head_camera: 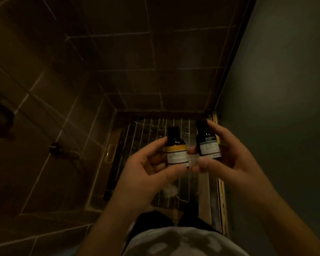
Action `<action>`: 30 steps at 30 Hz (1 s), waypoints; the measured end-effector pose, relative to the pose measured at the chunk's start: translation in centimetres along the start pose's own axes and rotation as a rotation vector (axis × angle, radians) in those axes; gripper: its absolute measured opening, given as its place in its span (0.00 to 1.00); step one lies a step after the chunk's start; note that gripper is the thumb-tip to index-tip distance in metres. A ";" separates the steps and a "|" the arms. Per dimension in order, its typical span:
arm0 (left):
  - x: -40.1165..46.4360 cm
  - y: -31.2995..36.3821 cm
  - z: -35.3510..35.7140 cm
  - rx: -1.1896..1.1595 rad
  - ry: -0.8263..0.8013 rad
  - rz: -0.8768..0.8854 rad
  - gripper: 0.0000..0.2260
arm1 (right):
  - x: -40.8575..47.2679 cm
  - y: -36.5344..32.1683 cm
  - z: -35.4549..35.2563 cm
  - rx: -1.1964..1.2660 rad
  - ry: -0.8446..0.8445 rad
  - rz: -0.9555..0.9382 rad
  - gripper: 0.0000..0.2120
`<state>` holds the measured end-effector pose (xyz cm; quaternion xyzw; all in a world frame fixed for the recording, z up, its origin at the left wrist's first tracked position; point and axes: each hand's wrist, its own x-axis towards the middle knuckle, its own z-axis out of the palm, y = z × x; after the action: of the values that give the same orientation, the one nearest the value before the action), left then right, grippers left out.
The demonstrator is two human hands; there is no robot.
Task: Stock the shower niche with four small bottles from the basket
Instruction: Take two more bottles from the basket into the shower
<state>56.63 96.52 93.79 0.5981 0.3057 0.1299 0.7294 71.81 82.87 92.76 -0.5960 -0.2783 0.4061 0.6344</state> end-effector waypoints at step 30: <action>45.9 12.8 -16.1 -0.010 -0.133 -0.017 0.29 | 44.7 -5.4 -0.1 -0.022 0.339 0.135 0.27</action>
<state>84.93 138.01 91.12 0.5991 0.2608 0.0853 0.7522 95.87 120.90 92.19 -0.6803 -0.1310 0.3384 0.6369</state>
